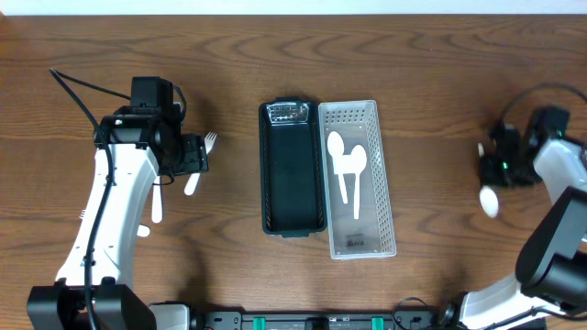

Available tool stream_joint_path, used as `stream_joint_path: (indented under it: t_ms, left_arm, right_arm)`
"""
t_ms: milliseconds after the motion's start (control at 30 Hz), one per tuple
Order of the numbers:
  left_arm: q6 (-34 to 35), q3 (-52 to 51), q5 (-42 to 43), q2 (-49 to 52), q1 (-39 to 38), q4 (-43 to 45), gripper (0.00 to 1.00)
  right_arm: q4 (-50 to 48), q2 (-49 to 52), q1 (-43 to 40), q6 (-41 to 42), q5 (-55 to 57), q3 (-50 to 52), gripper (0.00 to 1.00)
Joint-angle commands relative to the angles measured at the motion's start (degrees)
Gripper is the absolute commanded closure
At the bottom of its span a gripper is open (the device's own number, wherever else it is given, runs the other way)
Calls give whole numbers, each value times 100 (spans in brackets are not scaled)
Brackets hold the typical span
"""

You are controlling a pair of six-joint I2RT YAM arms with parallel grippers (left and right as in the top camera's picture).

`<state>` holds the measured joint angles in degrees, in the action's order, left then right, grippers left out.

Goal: Pack container
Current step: 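Carry the third spoon into the white basket and release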

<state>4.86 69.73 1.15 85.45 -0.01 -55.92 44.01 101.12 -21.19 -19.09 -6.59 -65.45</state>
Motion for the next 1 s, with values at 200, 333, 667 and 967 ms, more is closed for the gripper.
stream_joint_path:
  t_ms: [200,333,667,967]
  left_arm:
    - [13,63,-11,28,15,20,22]
    - [15,63,-9,28,15,57,22]
    - [15,63,-11,28,15,57,22]
    - [15,63,-11,28,15,55,22]
  right_arm:
    - [1123,-942,2017,848,-590,-1840,99]
    - [918,-922,2940,1532,-538,-1915,98]
    - [761,59,4240,3005,267,-1912,99]
    - [824,1095,4465,3386,273,-1912,99]
